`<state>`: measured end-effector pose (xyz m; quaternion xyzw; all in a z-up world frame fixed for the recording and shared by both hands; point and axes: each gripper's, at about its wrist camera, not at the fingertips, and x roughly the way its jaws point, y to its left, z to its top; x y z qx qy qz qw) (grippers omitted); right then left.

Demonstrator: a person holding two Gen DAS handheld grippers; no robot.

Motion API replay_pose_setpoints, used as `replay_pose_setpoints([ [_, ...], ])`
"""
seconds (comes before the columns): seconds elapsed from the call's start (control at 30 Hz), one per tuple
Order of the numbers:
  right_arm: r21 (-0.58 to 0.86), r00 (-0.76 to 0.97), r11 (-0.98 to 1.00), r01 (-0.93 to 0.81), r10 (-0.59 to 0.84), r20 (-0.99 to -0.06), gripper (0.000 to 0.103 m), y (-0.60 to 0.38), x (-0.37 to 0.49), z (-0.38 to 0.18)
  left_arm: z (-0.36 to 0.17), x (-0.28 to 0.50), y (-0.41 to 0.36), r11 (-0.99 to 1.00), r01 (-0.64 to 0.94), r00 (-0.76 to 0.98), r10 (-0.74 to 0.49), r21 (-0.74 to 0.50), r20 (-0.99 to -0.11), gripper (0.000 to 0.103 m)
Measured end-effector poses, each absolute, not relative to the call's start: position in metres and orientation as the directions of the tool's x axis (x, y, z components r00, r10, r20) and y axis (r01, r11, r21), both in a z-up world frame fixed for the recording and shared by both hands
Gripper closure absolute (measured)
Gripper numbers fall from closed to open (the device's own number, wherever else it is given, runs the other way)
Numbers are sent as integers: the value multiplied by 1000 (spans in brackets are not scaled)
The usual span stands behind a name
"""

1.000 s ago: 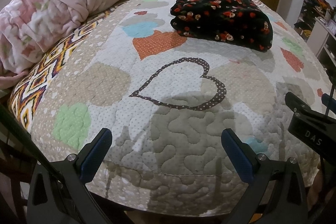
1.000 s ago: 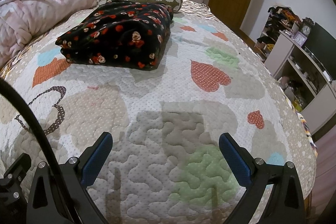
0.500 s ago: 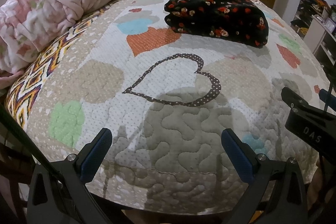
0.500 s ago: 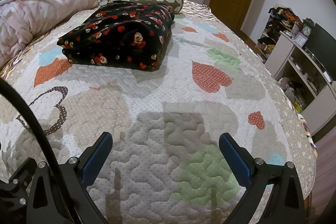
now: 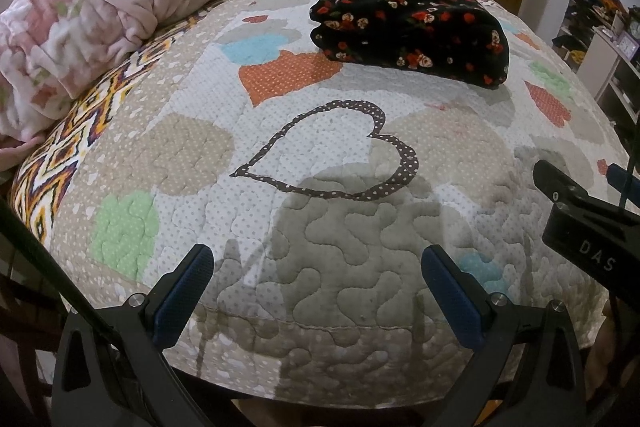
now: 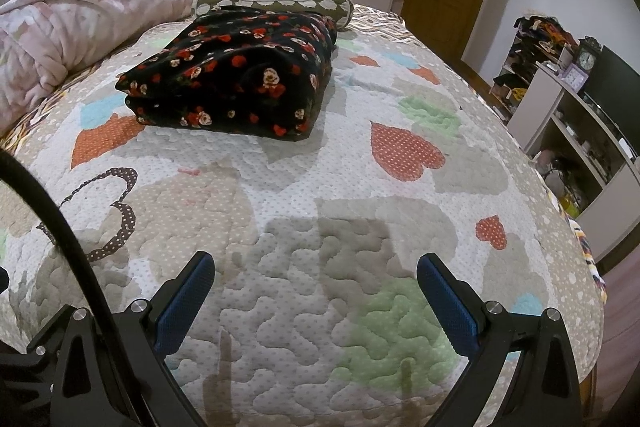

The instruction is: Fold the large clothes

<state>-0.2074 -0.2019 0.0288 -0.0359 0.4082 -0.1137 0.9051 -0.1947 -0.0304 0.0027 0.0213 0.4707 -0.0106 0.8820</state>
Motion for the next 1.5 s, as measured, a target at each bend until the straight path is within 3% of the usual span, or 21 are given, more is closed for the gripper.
replay_pose_setpoints([
  [1.5,-111,680,986,125,-167,-714,0,-196,-212,41,9,-190,-17,1000,7,556,-11,-8,-831,0],
])
